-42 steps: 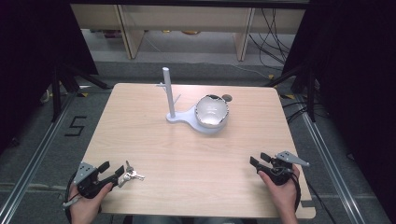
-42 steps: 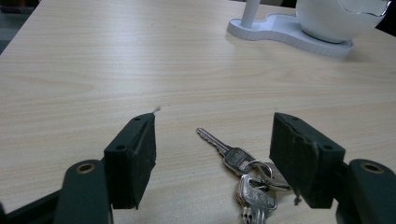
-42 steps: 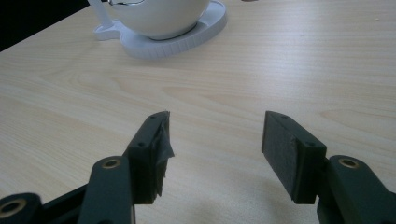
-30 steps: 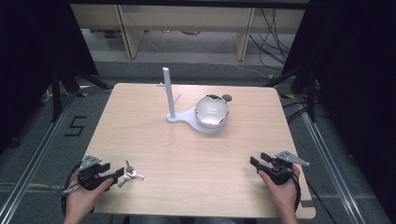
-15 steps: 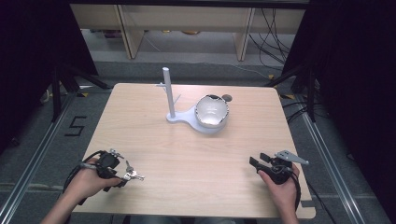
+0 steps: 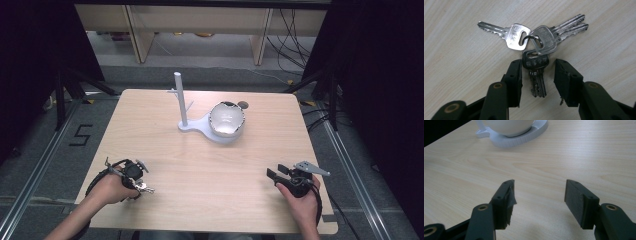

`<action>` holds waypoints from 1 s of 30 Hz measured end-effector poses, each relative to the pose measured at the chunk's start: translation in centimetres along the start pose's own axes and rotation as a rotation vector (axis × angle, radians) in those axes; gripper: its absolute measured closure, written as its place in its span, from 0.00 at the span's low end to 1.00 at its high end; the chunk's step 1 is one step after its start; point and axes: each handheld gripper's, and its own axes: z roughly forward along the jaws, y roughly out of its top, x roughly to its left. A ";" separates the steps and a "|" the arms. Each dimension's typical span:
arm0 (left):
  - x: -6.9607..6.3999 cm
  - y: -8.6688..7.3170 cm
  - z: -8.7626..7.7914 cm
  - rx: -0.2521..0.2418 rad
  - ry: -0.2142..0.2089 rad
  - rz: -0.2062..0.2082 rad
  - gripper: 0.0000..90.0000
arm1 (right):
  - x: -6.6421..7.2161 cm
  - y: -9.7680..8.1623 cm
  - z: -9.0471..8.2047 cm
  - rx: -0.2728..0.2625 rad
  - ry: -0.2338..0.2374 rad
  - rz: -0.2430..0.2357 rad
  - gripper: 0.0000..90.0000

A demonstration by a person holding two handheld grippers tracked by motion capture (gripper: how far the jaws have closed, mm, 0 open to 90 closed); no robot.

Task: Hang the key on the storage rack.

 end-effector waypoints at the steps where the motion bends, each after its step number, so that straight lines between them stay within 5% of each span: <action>1: 0.0 0.0 0.0 0.000 0.000 0.000 0.67 | 0.0 0.0 0.0 0.000 0.000 0.000 0.47; 11: 0.5 0.6 0.1 0.065 -0.011 0.111 0.74 | -0.1 0.0 0.0 -0.001 0.002 -0.002 0.47; 12: 0.5 0.7 0.2 0.057 -0.021 0.097 0.74 | -0.3 0.1 0.0 -0.006 -0.001 -0.034 0.47; 16: 0.8 0.7 0.2 0.082 -0.048 0.062 0.74 | -0.3 0.1 0.0 -0.008 0.006 -0.024 0.47; 18: 0.7 0.6 0.3 0.056 -0.037 0.049 0.73 | -0.4 0.0 0.0 -0.010 0.007 -0.025 0.47; 30: 0.0 0.6 0.2 0.092 -0.024 0.059 0.75 | -0.4 0.1 0.0 -0.005 0.007 -0.024 0.47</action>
